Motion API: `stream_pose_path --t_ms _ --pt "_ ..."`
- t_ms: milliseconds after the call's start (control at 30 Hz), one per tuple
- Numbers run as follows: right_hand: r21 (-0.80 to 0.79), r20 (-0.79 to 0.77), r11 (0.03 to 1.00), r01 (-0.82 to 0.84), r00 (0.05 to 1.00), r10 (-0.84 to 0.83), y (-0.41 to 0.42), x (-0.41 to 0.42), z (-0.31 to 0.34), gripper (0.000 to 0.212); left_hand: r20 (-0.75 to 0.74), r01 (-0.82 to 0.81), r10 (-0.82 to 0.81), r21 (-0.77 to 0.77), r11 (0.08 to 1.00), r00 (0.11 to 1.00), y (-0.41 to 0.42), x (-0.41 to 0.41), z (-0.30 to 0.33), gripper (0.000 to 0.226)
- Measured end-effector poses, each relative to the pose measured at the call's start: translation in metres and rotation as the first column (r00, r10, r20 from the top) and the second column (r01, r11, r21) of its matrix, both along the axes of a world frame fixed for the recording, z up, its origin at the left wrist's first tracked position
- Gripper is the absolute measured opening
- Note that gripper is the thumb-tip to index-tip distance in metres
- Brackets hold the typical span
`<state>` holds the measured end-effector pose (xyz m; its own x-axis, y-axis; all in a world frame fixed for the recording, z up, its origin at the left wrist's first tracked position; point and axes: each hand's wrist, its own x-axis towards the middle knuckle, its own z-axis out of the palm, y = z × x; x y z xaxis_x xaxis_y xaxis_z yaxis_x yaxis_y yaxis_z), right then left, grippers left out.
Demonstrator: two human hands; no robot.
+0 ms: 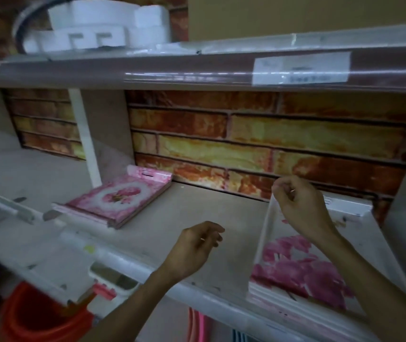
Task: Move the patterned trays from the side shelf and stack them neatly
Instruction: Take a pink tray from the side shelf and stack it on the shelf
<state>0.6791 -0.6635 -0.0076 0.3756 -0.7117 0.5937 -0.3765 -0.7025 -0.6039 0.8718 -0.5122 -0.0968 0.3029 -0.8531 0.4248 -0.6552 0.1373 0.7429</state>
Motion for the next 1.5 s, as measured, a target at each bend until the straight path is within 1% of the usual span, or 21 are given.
stream_pose_path --t_ms 133,333,467,600,633,667,733,767,833,933,967,1067,1167,1300,1367,1400,1433,1467,1500 --pt "-0.041 -0.011 0.998 -0.042 0.999 0.041 0.011 0.05 -0.001 0.005 0.11 -0.015 0.016 -0.012 1.0 0.994 0.026 0.04 0.0 0.023" --pt "-0.054 0.006 0.998 -0.029 1.0 0.029 0.031 0.13 0.0 0.006 0.233 0.026 -0.015 -0.046 0.999 0.972 0.059 0.113 0.002 0.023" --pt "0.015 -0.015 1.0 -0.026 1.0 0.026 0.045 0.182 -0.005 0.01 0.293 0.025 -0.008 -0.053 0.998 0.956 0.077 0.175 0.002 0.023" --pt "0.08 0.015 0.997 -0.016 1.0 0.015 0.055 0.233 -0.014 0.006 0.381 0.024 0.003 -0.067 0.997 0.925 0.089 0.233 0.005 0.023" --pt "0.107 0.017 0.994 -0.017 1.0 0.015 0.058 0.245 -0.017 0.006 0.443 0.035 -0.001 -0.068 0.997 0.897 0.091 0.246 0.005 0.023" --pt "0.138 0.017 0.99 -0.019 1.0 0.017 0.06 0.257 -0.02 0.005 0.528 0.046 -0.005 -0.064 0.997 0.849 0.093 0.259 0.003 0.023" --pt "0.188 0.012 0.982 -0.018 1.0 0.016 0.065 0.279 -0.027 0.005 0.702 0.062 -0.006 -0.054 0.997 0.712 0.096 0.285 -0.005 0.024" --pt "0.205 0.008 0.979 -0.018 1.0 0.016 0.067 0.289 -0.03 0.006 0.765 0.06 -0.003 -0.047 0.997 0.644 0.098 0.297 -0.01 0.024" --pt "0.241 0.002 0.97 -0.028 1.0 0.029 0.072 0.308 -0.036 0.008 0.842 0.055 0.001 -0.037 0.998 0.539 0.103 0.319 -0.019 0.028" --pt "0.274 0.007 0.961 -0.024 1.0 0.023 0.074 0.335 -0.044 0.007 0.903 0.05 -0.003 -0.02 0.999 0.429 0.109 0.346 -0.027 0.037" --pt "0.288 0.017 0.957 -0.021 1.0 0.017 0.073 0.341 -0.047 0.006 0.91 0.05 -0.007 -0.015 0.999 0.415 0.11 0.354 -0.029 0.037" --pt "0.335 0.006 0.942 0.004 1.0 -0.007 0.071 0.355 -0.055 0.006 0.906 0.074 -0.042 0.012 0.997 0.422 0.109 0.37 -0.036 0.03" --pt "0.358 -0.045 0.933 0.039 0.999 -0.024 0.067 0.362 -0.065 0.013 0.911 0.107 -0.067 0.026 0.994 0.406 0.105 0.379 -0.038 0.026" --pt "0.39 -0.101 0.918 0.079 0.994 -0.042 0.06 0.37 -0.076 0.014 0.931 0.12 -0.076 0.035 0.992 0.356 0.1 0.381 -0.03 0.027" --pt "0.437 -0.133 0.894 0.103 0.99 -0.049 0.06 0.377 -0.085 0.011 0.93 0.133 -0.08 0.034 0.991 0.36 0.099 0.379 -0.025 0.028" --pt "0.486 -0.131 0.869 0.098 0.991 -0.039 0.062 0.382 -0.091 0.011 0.928 0.135 -0.077 0.03 0.99 0.364 0.098 0.377 -0.022 0.028" --pt "0.556 -0.1 0.827 0.076 0.995 -0.024 0.065 0.387 -0.095 0.016 0.929 0.136 -0.069 0.02 0.99 0.364 0.097 0.377 -0.019 0.027" --pt "0.656 -0.026 0.754 0.028 1.0 -0.014 0.069 0.394 -0.099 0.023 0.929 0.14 -0.066 0.015 0.99 0.363 0.095 0.377 -0.015 0.026" --pt "0.761 0.086 0.646 -0.056 0.996 -0.015 0.073 0.4 -0.1 0.029 0.929 0.148 -0.065 0.011 0.989 0.364 0.094 0.377 -0.011 0.024"
